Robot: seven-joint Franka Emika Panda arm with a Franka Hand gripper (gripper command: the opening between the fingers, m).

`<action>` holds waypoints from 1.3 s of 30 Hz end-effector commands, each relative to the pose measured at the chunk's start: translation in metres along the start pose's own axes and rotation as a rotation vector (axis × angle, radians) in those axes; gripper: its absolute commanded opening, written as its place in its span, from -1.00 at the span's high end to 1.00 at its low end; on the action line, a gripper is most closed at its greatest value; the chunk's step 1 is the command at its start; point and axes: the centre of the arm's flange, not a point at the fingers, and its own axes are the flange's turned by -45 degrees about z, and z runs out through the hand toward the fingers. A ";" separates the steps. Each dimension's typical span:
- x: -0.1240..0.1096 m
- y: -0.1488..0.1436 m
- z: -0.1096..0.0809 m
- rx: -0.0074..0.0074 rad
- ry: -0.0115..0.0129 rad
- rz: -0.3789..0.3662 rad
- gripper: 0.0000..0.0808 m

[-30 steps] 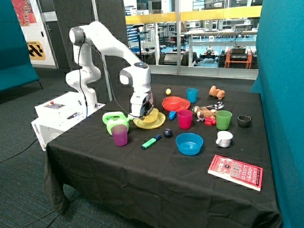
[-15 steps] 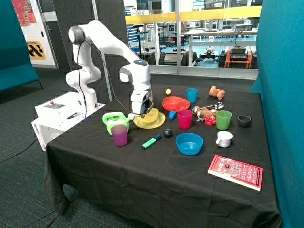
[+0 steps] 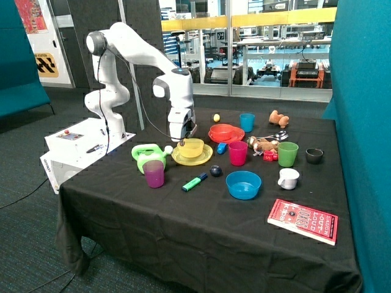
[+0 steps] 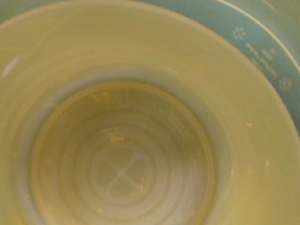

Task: Place the bowls on the appropriate plate

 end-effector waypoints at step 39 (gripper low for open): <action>-0.039 -0.018 -0.046 -0.0004 -0.0030 -0.125 -0.16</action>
